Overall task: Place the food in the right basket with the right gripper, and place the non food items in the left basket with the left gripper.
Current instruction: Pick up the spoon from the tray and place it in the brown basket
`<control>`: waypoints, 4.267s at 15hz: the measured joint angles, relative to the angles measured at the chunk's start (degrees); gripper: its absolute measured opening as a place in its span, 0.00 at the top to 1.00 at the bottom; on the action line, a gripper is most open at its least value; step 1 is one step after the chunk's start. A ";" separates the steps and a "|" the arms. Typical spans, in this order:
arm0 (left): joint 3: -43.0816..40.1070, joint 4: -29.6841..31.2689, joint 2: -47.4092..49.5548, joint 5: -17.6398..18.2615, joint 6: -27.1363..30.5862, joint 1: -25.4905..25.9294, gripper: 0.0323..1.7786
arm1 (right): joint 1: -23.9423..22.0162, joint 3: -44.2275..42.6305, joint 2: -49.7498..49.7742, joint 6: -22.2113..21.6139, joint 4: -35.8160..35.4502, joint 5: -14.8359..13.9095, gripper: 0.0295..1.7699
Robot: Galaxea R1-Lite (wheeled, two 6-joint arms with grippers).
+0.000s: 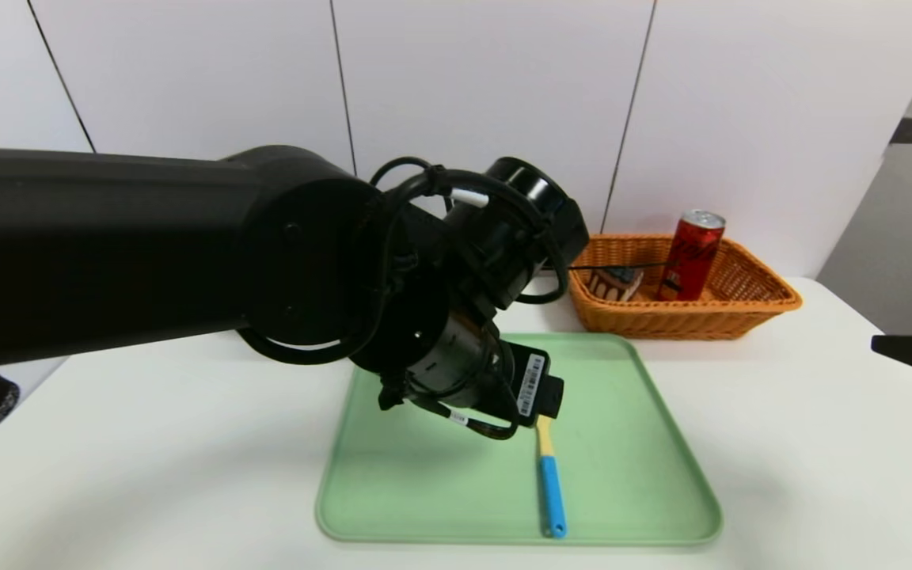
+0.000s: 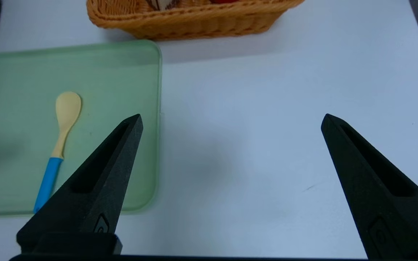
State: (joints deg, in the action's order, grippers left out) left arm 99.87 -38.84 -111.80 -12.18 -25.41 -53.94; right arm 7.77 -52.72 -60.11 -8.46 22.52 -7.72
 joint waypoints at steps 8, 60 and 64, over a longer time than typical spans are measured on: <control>12.95 -10.56 -9.56 -0.41 -6.97 -2.43 0.05 | -0.27 0.79 -5.55 -0.46 2.69 0.00 0.04; 13.69 -3.66 -20.26 -5.49 -15.52 -6.53 0.95 | -0.61 3.41 -2.82 -2.19 2.32 0.30 0.03; 13.67 -3.66 -19.90 -5.55 -15.17 -6.53 0.95 | -0.60 3.45 -2.82 -2.10 2.29 0.30 0.03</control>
State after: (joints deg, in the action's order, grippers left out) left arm 113.53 -42.50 -131.69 -17.73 -40.57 -60.48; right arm 7.17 -49.27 -62.93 -10.56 24.81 -7.41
